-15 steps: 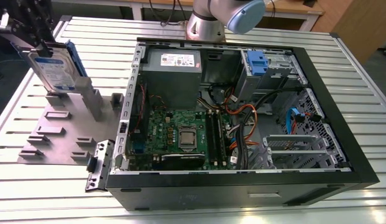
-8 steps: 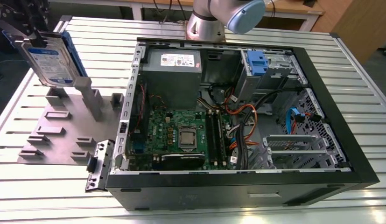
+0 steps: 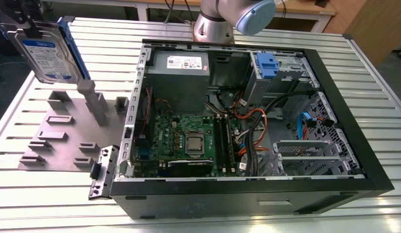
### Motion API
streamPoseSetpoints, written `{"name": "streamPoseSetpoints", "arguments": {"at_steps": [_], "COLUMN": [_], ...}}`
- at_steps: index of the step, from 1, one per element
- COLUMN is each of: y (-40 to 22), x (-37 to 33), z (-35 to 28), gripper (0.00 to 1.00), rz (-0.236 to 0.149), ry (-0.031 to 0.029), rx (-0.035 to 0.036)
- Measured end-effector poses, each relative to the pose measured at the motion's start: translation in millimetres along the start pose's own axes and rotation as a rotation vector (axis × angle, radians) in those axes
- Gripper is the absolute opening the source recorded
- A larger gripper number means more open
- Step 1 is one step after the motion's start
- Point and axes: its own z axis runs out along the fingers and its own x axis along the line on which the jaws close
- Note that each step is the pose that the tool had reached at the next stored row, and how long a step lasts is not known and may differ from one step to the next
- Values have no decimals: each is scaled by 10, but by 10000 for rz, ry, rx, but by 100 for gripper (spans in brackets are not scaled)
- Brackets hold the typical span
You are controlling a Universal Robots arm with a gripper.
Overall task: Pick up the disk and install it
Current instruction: 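Pick up the disk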
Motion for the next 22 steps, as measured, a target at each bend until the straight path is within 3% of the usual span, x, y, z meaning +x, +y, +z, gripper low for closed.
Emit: {"name": "streamPoseSetpoints", "arguments": {"at_steps": [7,11,16,22], "y": [0,0,3,7], "x": [0,-2,-6,-13], "z": [-5,-48,-197,-436], "gripper": [35,35,35,35], "rz": [0,0,0,0], "ry": [1,1,0,1], "rx": [-1,-1,0,-1]}}
